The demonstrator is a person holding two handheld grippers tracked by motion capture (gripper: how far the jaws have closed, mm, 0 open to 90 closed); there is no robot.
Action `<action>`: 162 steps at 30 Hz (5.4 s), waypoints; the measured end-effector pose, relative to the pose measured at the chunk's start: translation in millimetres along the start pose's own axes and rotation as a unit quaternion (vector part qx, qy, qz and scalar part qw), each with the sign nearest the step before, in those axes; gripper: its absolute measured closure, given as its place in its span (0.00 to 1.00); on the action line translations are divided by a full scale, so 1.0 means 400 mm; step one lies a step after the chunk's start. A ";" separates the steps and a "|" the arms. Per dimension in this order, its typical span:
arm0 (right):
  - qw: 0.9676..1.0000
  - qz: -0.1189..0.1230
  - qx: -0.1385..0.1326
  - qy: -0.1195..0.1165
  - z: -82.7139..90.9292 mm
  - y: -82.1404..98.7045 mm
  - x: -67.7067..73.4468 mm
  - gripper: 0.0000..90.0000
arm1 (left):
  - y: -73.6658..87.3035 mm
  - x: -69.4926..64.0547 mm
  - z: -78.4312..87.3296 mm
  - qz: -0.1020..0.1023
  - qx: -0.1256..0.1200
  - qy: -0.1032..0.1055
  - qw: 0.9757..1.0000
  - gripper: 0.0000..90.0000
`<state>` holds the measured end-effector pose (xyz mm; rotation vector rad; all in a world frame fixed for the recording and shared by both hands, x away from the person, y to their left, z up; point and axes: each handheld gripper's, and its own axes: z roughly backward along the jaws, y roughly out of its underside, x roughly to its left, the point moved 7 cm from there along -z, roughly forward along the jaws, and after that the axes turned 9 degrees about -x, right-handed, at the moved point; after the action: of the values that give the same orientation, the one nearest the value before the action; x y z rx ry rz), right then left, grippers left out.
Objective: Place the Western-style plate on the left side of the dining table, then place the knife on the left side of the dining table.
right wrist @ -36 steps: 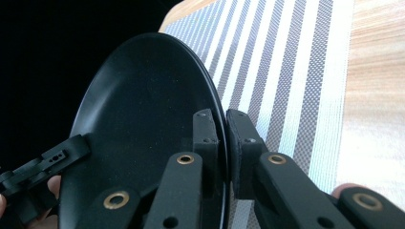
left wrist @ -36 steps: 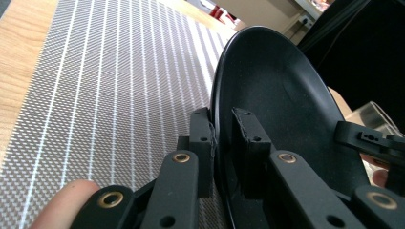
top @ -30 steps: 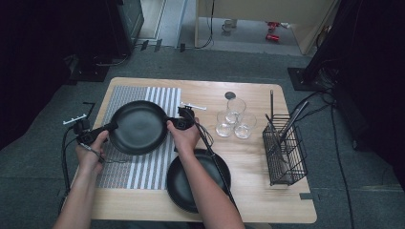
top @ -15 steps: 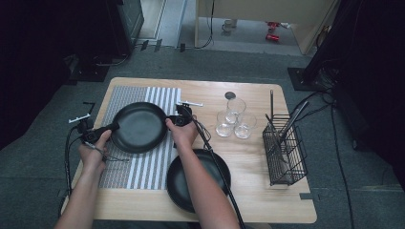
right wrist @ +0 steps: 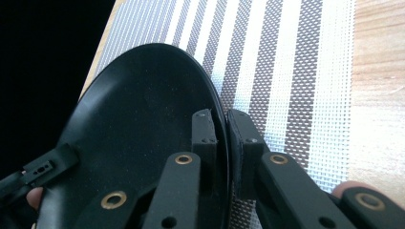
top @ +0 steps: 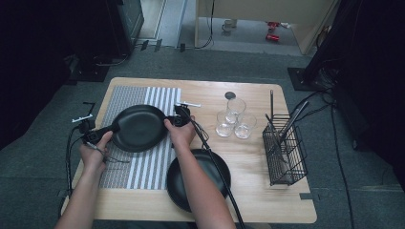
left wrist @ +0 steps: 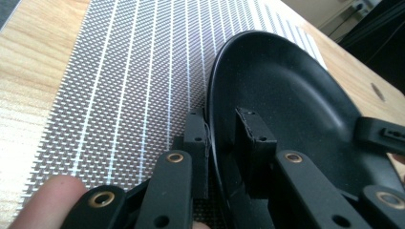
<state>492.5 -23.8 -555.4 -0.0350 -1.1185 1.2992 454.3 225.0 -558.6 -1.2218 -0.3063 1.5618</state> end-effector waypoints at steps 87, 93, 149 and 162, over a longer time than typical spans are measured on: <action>0.953 0.295 -0.067 -0.007 0.458 0.110 -0.009 0.00 | 0.133 -0.244 0.167 -0.160 0.027 0.041 0.986 0.12; 0.955 0.287 -0.071 -0.006 0.485 0.120 -0.033 0.00 | 0.151 -0.256 0.178 -0.170 0.028 0.041 0.984 0.12; 0.927 0.313 -0.180 0.103 0.784 -0.004 -0.165 0.00 | 0.337 -0.243 0.207 -0.308 0.064 -0.034 0.949 0.11; 0.900 0.322 -0.219 0.194 0.853 -0.070 -0.208 0.20 | 0.336 -0.243 0.206 -0.309 0.066 -0.031 0.948 0.11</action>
<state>298.8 -282.8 -416.2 -1.0347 -1.0599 1.4897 300.1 122.9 -567.3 -0.8583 -0.5571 1.0543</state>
